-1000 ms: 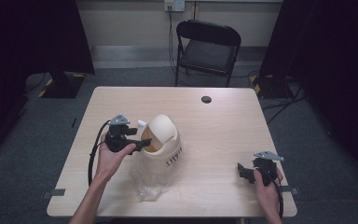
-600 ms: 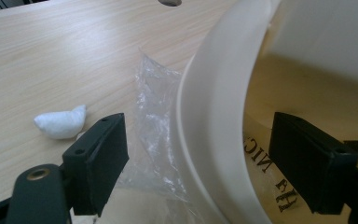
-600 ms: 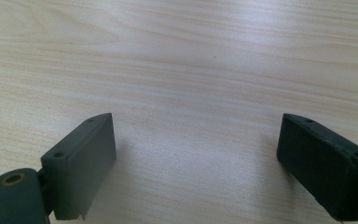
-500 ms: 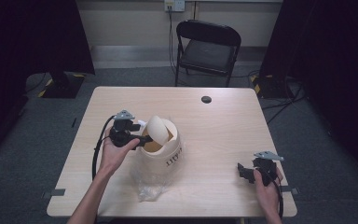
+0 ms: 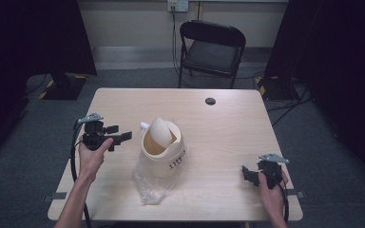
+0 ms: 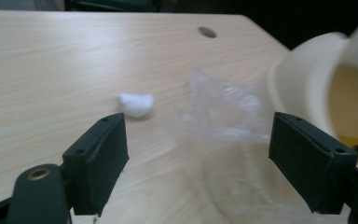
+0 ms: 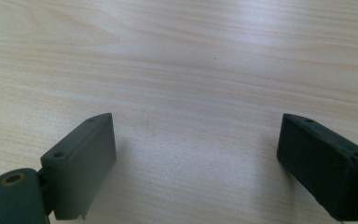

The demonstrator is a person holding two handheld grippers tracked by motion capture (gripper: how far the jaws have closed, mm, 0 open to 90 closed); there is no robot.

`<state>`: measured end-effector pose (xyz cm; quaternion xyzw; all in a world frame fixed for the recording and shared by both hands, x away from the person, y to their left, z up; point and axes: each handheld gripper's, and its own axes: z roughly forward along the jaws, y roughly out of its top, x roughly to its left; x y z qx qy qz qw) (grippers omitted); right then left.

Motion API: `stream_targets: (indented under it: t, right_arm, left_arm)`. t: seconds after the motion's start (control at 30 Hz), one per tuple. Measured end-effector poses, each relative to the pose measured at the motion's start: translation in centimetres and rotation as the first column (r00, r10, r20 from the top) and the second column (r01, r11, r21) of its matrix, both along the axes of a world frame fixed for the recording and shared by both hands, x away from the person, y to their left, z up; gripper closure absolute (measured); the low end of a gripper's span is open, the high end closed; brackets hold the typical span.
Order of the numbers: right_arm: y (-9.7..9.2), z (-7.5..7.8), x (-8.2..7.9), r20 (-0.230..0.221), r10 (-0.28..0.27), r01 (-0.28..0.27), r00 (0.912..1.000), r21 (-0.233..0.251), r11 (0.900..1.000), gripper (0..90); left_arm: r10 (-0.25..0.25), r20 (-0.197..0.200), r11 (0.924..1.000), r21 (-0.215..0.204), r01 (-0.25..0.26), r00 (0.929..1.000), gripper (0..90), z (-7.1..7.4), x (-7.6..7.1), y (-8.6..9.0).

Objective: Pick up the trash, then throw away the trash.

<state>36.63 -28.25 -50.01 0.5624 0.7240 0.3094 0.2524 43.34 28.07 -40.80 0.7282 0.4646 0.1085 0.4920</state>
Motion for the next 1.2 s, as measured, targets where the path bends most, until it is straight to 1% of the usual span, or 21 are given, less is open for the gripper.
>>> stream_targets:
  t: [0.07, 0.13, 0.17, 0.27, 0.3, 0.4, 0.43, 0.5, 0.53, 0.6, 0.67, 0.7, 0.73, 0.77, 0.8, 0.83, 0.97, 1.0, 1.07, 1.17, 1.2]
  right_arm:
    - [0.0, 0.0, 0.0, 0.001, -0.001, 0.001, 1.0000, 0.000, 1.0000, 10.7]
    - [0.0, 0.0, 0.0, 0.000, 0.000, 0.000, 1.0000, 0.000, 1.0000, 10.7]
    - [0.0, 0.0, 0.0, 0.000, 0.000, 0.000, 1.0000, 0.000, 1.0000, 10.7]
    - [0.0, 0.0, 0.0, 0.000, 0.000, 0.000, 1.0000, 0.000, 1.0000, 10.7]
    - [0.0, 0.0, 0.0, 0.000, 0.000, 0.000, 1.0000, 0.000, 1.0000, 10.7]
    - [0.0, 0.0, 0.0, 0.000, 0.000, 0.000, 1.0000, 0.000, 1.0000, 10.7]
    - [0.0, 0.0, 0.0, 0.000, 0.000, 0.000, 1.0000, 0.000, 1.0000, 10.7]
    - [0.0, 0.0, 0.0, 0.000, 0.000, 0.000, 1.0000, 0.000, 1.0000, 10.7]
    - [0.0, 0.0, 0.0, 0.000, 0.000, 0.000, 1.0000, 0.000, 1.0000, 10.7]
    - [0.0, 0.0, 0.0, 0.001, -0.001, 0.001, 1.0000, 0.000, 1.0000, 10.7]
    - [0.0, 0.0, 0.0, 0.000, 0.000, 0.000, 1.0000, 0.000, 1.0000, 10.7]
    - [0.0, 0.0, 0.0, 0.001, 0.000, 0.000, 1.0000, -0.001, 1.0000, 10.9]
    - [0.0, 0.0, 0.0, 0.002, 0.000, 0.000, 1.0000, -0.001, 1.0000, 10.9]
    - [0.0, 0.0, 0.0, 0.002, 0.000, 0.000, 1.0000, -0.001, 1.0000, 10.9]
    - [0.0, 0.0, 0.0, 0.001, 0.000, 0.000, 1.0000, -0.001, 1.0000, 10.9]
    - [0.0, 0.0, 0.0, 0.001, 0.000, 0.000, 1.0000, 0.000, 1.0000, 10.9]
    - [0.0, 0.0, 0.0, 0.001, 0.000, 0.000, 1.0000, -0.001, 1.0000, 10.9]
    - [0.0, 0.0, 0.0, 0.001, 0.000, 0.000, 1.0000, 0.000, 1.0000, 10.9]
    - [0.0, 0.0, 0.0, 0.001, 0.000, 0.000, 1.0000, -0.001, 1.0000, 10.9]
    - [0.0, 0.0, 0.0, 0.000, 0.001, -0.001, 1.0000, 0.000, 1.0000, 10.9]
    - [0.0, 0.0, 0.0, 0.000, 0.001, -0.001, 1.0000, 0.000, 1.0000, 10.9]
  left_arm:
    - [0.021, -0.015, 0.9985, 0.051, -0.020, 0.9997, 20.2, -0.7, 0.9, 0.1]
    - [0.026, -0.017, 0.9979, 0.060, -0.025, 0.9995, 20.8, -1.0, 1.3, 0.0]
    - [0.024, -0.021, 0.9974, 0.068, -0.022, 0.9995, 22.6, -1.6, 2.0, -0.1]
    - [0.032, -0.027, 0.9980, 0.055, -0.030, 0.9991, 24.3, -2.3, 2.8, -0.1]
    - [0.021, -0.041, 0.9966, 0.080, -0.018, 0.9989, 24.3, -2.7, 3.8, -0.2]
    - [0.026, -0.044, 0.9946, 0.101, -0.021, 0.9987, 24.3, -2.9, 5.4, -0.5]
    - [0.026, -0.044, 0.9946, 0.101, -0.021, 0.9987, 24.3, -2.9, 5.4, -0.5]
    - [0.021, -0.049, 0.9945, 0.103, -0.016, 0.9986, 24.2, -3.1, 6.9, -0.8]
    - [0.021, -0.049, 0.9945, 0.103, -0.016, 0.9986, 24.3, -3.1, 6.9, -0.8]
    - [0.009, -0.050, 0.9937, 0.112, -0.003, 0.9987, 24.2, -3.4, 7.9, -1.1]
    - [0.001, -0.069, 0.9899, 0.142, 0.009, 0.9976, 24.0, -3.9, 8.8, -1.7]
    - [-0.008, -0.070, 0.9827, 0.184, 0.021, 0.9975, 24.2, -4.4, 9.3, -2.5]
    - [-0.005, -0.064, 0.9805, 0.196, 0.017, 0.9980, 25.1, -4.6, 9.6, -2.8]
    - [-0.005, -0.064, 0.9805, 0.196, 0.017, 0.9980, 25.2, -4.6, 9.6, -2.8]
    - [-0.018, -0.097, 0.9783, 0.204, 0.037, 0.9952, 25.0, -5.3, 10.2, -3.2]
    - [-0.022, -0.106, 0.9770, 0.208, 0.044, 0.9941, 24.8, -5.5, 10.5, -3.4]
    - [-0.037, -0.104, 0.9773, 0.204, 0.057, 0.9939, 22.6, -5.9, 11.3, -4.0]
    - [-0.039, -0.114, 0.9768, 0.205, 0.062, 0.9927, 21.4, -6.1, 11.6, -4.3]
    - [-0.040, -0.127, 0.9728, 0.222, 0.067, 0.9911, 21.5, -6.5, 12.5, -4.8]
    - [-0.041, -0.144, 0.9761, 0.206, 0.070, 0.9888, 23.9, -7.0, 13.0, -4.9]
    - [-0.041, -0.144, 0.9761, 0.206, 0.070, 0.9888, 27.5, -7.0, 13.0, -4.9]
